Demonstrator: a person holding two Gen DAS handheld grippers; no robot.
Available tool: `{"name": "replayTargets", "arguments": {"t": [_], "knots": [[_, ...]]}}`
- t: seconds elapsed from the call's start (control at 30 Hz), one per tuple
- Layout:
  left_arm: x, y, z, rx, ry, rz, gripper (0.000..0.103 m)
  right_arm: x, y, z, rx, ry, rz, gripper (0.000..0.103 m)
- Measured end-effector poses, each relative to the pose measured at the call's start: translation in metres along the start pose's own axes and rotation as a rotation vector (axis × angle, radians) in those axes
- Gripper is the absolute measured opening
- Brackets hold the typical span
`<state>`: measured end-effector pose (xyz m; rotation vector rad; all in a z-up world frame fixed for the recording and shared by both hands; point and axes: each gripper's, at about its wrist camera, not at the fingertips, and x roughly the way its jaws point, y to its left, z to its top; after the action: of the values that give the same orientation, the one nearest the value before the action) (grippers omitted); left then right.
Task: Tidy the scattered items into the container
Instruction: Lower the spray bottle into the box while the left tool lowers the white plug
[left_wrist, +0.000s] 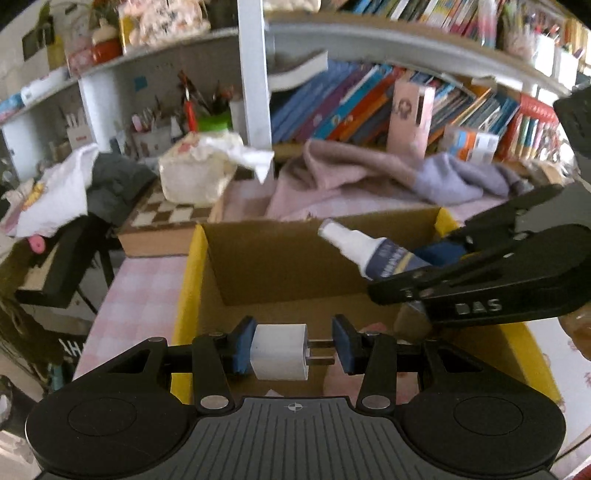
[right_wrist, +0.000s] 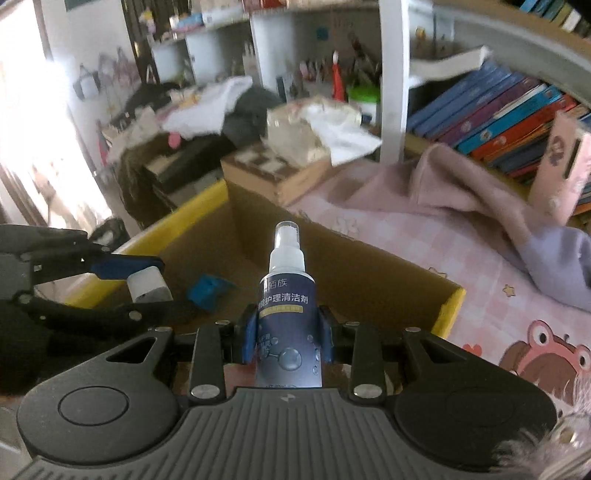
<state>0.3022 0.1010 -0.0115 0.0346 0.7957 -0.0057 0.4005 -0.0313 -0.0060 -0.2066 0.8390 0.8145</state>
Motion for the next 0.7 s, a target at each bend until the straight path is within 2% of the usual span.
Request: {"name": "replayTargets", "arguments": {"t": [0.3, 0.53, 0.57, 0.63, 0.7], "knots": [[0.031, -0.006, -0.005, 0.061, 0.098, -0.032, 0.044, 0.049, -0.004, 0.009, -0.075, 0.141, 0.011, 0.031], [0.029, -0.009, -0.002, 0.083, 0.084, -0.039, 0.046, 0.054, -0.007, 0.01, -0.064, 0.167, 0.033, 0.031], [0.026, -0.01, -0.001, 0.088, 0.071, -0.041, 0.048, 0.052, -0.007, 0.01, -0.064, 0.158, 0.03, 0.032], [0.02, -0.014, 0.0, 0.102, 0.041, -0.035, 0.063, 0.046, -0.007, 0.01, -0.066, 0.119, 0.023, 0.032], [0.012, -0.017, 0.001, 0.121, 0.012, -0.03, 0.069, 0.039, -0.009, 0.011, -0.042, 0.096, 0.029, 0.034]]}}
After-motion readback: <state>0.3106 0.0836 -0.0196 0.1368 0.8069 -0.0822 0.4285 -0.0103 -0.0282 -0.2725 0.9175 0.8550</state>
